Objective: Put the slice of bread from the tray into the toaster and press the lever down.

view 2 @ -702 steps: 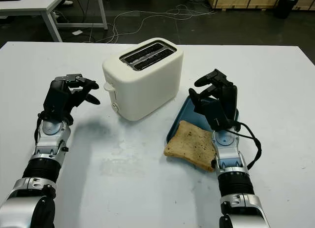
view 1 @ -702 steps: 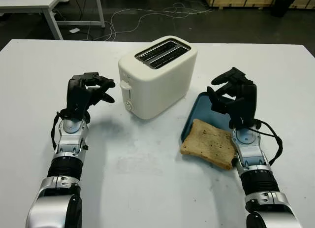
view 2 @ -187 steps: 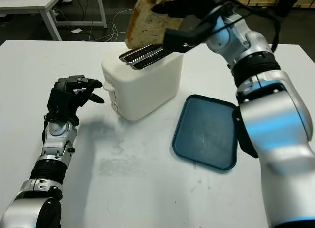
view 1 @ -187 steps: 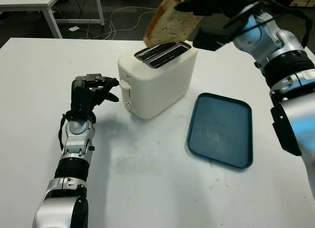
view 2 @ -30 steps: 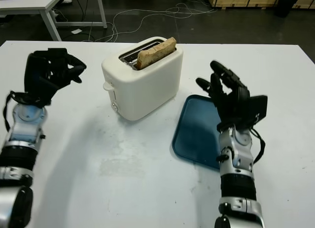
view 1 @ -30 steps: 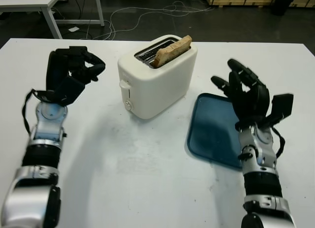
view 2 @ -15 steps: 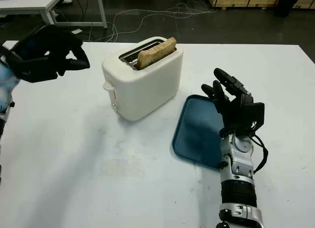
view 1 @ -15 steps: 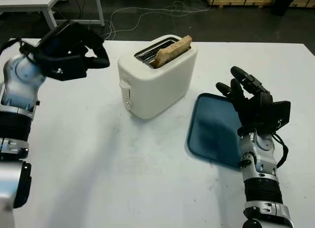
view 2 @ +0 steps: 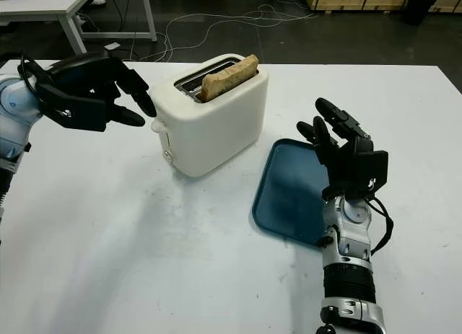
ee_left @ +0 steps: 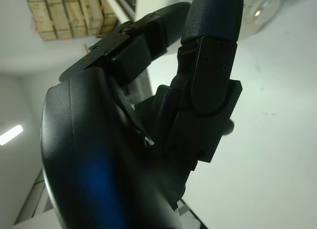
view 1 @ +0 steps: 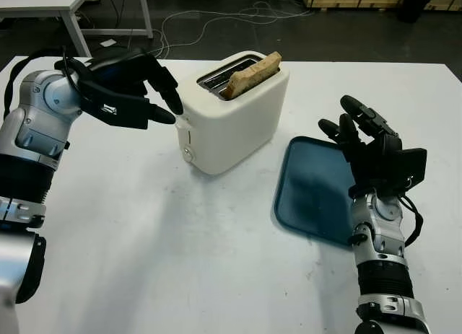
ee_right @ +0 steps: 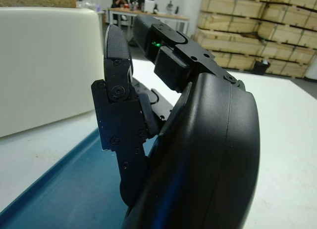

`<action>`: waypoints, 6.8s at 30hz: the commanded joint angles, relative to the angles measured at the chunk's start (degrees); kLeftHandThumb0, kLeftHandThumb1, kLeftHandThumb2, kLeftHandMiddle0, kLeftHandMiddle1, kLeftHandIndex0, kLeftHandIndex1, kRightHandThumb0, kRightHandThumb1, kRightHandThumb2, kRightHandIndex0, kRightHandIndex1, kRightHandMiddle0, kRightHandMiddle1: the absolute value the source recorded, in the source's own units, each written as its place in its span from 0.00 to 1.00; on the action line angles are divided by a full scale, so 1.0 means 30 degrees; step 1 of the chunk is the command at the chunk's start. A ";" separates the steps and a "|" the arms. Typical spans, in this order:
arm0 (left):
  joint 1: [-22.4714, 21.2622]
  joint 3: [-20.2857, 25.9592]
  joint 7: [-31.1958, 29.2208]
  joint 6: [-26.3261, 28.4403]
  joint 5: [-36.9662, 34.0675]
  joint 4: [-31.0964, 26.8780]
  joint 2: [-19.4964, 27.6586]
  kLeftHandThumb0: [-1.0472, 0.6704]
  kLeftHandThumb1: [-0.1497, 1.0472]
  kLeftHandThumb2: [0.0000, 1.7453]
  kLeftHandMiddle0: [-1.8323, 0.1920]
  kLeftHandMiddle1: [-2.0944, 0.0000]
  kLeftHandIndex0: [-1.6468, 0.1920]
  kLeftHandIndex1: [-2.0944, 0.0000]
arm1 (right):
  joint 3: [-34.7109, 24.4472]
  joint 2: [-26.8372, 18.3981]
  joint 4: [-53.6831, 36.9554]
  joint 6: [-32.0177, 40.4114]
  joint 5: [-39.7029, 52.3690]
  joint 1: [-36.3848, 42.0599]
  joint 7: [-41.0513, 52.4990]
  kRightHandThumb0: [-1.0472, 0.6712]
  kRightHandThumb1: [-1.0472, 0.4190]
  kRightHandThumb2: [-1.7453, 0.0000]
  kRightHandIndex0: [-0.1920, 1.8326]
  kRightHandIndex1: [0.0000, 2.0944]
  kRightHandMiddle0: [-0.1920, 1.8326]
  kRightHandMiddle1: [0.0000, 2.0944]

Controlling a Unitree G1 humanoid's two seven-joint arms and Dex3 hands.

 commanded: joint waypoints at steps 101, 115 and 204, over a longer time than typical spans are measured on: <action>1.0943 -0.0573 1.1152 0.1204 0.2786 -0.4575 -0.5673 0.03 0.28 0.88 0.16 0.30 0.81 0.33 | -0.1601 -0.0919 0.0246 -0.2300 0.0366 -0.0353 0.1279 0.44 0.09 0.83 0.58 0.00 0.50 0.00; 1.0309 0.2783 1.1869 -0.9424 0.0396 -0.5639 -0.3134 0.05 0.89 0.37 0.36 0.17 0.77 0.44 | -0.1372 -0.0845 0.0633 -0.2183 0.0352 -0.0447 0.1387 0.44 0.09 0.81 0.58 0.00 0.51 0.00; 0.8186 -0.6326 1.0980 0.2984 0.8952 0.2903 -0.4880 0.15 0.68 0.37 0.13 0.49 0.85 0.36 | -0.2008 -0.1534 0.0070 -0.2279 0.0370 -0.0970 0.0908 0.44 0.09 0.85 0.60 0.02 0.52 0.01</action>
